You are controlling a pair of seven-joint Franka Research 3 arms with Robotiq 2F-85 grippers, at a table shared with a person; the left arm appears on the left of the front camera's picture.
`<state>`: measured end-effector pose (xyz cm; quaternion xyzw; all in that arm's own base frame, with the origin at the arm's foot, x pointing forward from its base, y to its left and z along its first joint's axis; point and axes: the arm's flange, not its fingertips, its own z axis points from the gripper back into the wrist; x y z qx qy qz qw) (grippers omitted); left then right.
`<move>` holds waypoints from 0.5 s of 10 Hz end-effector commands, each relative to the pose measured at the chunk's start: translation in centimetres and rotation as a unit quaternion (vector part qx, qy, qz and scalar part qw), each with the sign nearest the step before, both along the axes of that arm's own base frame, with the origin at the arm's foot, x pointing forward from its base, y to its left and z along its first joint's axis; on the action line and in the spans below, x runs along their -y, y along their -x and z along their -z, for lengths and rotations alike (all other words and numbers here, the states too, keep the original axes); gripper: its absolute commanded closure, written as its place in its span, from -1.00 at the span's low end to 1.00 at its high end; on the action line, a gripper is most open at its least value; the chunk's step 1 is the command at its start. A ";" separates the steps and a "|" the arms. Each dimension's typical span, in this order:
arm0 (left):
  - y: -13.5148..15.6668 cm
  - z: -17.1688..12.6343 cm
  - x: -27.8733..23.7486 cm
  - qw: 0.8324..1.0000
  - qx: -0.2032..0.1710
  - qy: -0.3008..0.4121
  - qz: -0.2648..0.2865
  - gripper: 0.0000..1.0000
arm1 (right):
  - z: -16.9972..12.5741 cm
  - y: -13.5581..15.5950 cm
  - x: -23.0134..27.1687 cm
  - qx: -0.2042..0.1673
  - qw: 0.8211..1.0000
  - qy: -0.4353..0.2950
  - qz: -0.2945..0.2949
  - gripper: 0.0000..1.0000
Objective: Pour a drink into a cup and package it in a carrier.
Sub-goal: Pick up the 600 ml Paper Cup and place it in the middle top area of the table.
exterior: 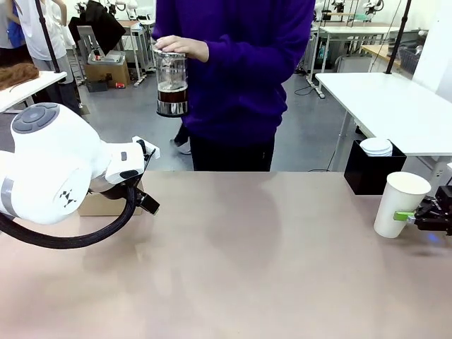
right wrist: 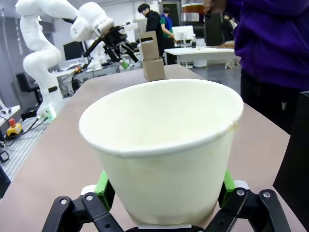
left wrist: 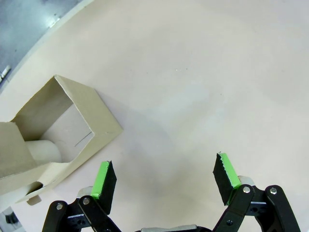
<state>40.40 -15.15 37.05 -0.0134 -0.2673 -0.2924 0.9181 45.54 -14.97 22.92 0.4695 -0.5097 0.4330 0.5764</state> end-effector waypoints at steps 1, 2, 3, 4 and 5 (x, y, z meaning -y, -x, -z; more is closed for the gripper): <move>0.0 0.0 0.0 1.000 0.000 0.000 0.000 -1.00 | -0.5 -0.2 -0.2 -0.021 1.000 0.005 0.007 -0.60; 0.0 0.0 0.0 1.000 0.000 0.000 0.000 -1.00 | 0.0 0.0 0.0 0.000 1.000 0.000 0.000 -0.60; 0.0 0.0 0.0 1.000 0.000 0.000 0.000 -1.00 | 0.0 0.0 0.0 0.000 1.000 0.000 0.000 -0.60; 0.0 0.0 0.0 1.000 0.000 0.000 0.000 -1.00 | 0.0 0.0 0.0 0.000 1.000 0.000 0.000 -0.60; 0.0 0.0 0.0 1.000 0.000 0.000 0.000 -1.00 | 0.0 0.0 0.0 0.000 1.000 0.000 0.000 -0.60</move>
